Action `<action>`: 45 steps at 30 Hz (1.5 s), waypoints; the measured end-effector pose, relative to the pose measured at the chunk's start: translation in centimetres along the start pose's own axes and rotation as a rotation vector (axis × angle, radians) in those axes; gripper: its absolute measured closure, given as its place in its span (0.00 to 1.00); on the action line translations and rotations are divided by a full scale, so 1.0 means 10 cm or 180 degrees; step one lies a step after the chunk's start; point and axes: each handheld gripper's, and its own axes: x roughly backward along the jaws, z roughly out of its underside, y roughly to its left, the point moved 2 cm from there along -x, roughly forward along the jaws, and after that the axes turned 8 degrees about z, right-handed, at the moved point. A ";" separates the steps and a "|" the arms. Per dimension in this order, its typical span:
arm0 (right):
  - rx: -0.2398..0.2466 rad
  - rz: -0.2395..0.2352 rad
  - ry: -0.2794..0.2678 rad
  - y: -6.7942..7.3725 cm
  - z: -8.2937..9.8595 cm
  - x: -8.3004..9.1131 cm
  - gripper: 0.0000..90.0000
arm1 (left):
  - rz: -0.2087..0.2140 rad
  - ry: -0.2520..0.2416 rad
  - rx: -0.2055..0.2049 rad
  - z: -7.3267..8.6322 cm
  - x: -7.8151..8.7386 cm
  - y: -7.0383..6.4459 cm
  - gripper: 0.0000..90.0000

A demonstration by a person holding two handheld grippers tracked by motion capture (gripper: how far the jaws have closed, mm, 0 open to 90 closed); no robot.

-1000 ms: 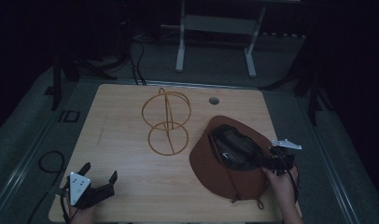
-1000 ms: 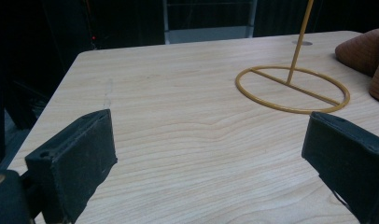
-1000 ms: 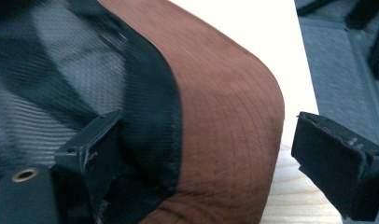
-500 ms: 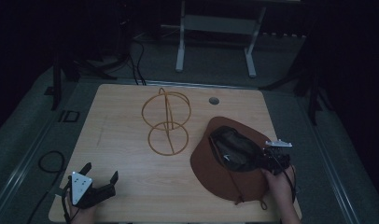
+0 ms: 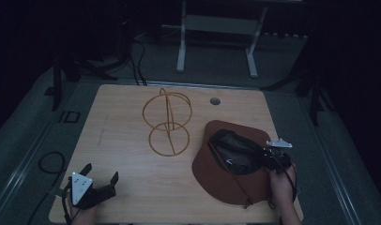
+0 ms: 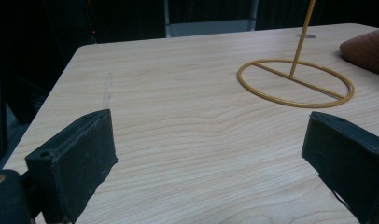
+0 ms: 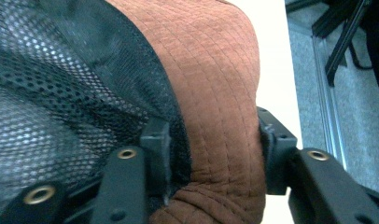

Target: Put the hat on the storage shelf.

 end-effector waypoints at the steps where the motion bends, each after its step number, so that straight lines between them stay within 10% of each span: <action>1: -0.0004 -0.0014 -0.0021 -0.01 -0.01 0.01 0.63 | -0.0001 0.0000 0.0004 0.00 0.00 0.00 0.04; 23: -0.0008 0.0025 -0.0891 -0.27 -0.46 0.78 0.76 | 0.0165 0.0092 0.0135 -0.18 -0.03 -0.14 0.06; 35: -0.0185 -0.0136 -0.1361 -0.36 -0.63 1.26 0.79 | 0.0836 0.0393 -0.0132 -0.73 -0.22 -0.76 0.05; 45: -0.0244 -0.0138 -0.1637 -0.46 -0.66 1.58 0.80 | 0.1121 0.0484 -0.0449 -1.12 -0.44 -1.26 0.05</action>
